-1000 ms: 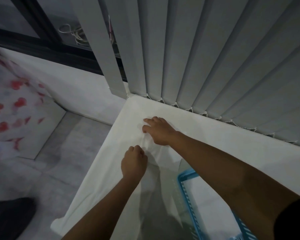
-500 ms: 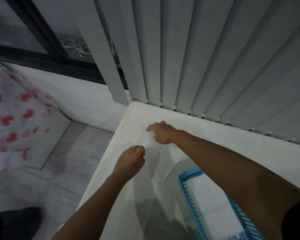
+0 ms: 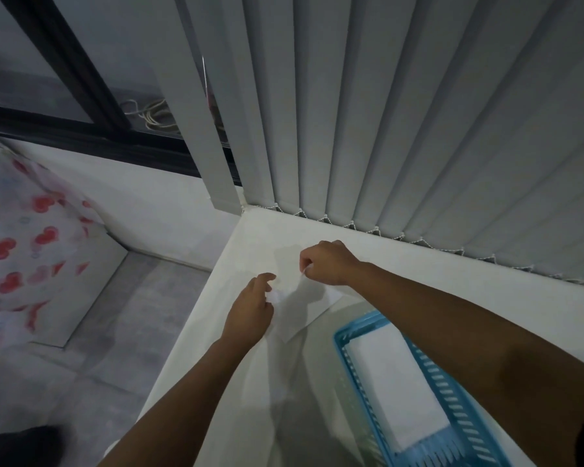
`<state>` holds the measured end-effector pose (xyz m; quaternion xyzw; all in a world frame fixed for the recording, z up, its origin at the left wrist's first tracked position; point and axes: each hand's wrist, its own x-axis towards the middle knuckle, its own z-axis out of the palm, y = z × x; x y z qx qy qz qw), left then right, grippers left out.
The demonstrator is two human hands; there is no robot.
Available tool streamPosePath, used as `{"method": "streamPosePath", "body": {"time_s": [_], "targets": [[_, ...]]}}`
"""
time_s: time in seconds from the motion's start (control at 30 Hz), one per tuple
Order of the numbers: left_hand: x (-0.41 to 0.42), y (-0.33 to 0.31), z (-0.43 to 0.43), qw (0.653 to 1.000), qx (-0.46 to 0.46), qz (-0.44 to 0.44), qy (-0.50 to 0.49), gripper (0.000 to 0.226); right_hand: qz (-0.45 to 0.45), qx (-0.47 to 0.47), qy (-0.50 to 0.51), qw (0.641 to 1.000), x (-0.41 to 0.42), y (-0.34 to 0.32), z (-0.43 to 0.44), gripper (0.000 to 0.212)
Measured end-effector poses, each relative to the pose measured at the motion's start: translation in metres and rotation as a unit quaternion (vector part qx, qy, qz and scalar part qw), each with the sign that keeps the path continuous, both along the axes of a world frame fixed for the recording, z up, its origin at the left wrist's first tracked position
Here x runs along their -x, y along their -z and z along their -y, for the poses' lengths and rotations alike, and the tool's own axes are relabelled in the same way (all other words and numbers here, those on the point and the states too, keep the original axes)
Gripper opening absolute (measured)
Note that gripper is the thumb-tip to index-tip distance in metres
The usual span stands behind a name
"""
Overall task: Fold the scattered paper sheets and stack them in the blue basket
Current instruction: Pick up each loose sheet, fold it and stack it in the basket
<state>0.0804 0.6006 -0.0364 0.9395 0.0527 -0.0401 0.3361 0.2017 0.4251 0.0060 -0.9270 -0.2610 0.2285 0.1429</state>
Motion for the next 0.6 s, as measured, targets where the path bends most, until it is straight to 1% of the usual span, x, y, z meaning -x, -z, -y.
{"method": "streamPosePath", "body": {"time_s": [0.07, 0.17, 0.3, 0.37, 0.47, 0.53, 0.6], "targets": [[0.003, 0.002, 0.004, 1.000, -0.006, -0.009, 0.003, 0.038, 0.031, 0.004, -0.008, 0.999, 0.010, 0.004, 0.010, 0.023], [0.010, 0.006, 0.007, 0.999, -0.029, 0.003, 0.025, 0.027, 0.076, 0.017, -0.012, 0.997, 0.023, 0.012, 0.023, 0.024], [0.019, 0.011, 0.003, 0.996, -0.074, 0.001, 0.056, 0.027, 0.119, 0.035, -0.019, 0.992, 0.041, 0.023, 0.036, 0.027], [0.023, 0.015, 0.002, 0.993, -0.093, -0.002, 0.076, 0.027, 0.119, 0.043, -0.024, 0.992, 0.048, 0.028, 0.040, 0.029], [0.028, 0.020, 0.000, 0.989, -0.096, 0.016, 0.108, 0.027, 0.089, 0.057, -0.031, 0.994, 0.055, 0.038, 0.043, 0.031], [0.029, 0.019, -0.001, 0.989, -0.093, 0.044, 0.105, 0.024, 0.061, 0.060, -0.025, 0.996, 0.058, 0.041, 0.044, 0.032], [0.028, 0.015, -0.001, 0.990, -0.086, 0.062, 0.096, 0.031, 0.044, 0.070, -0.022, 0.996, 0.060, 0.043, 0.044, 0.034]]}}
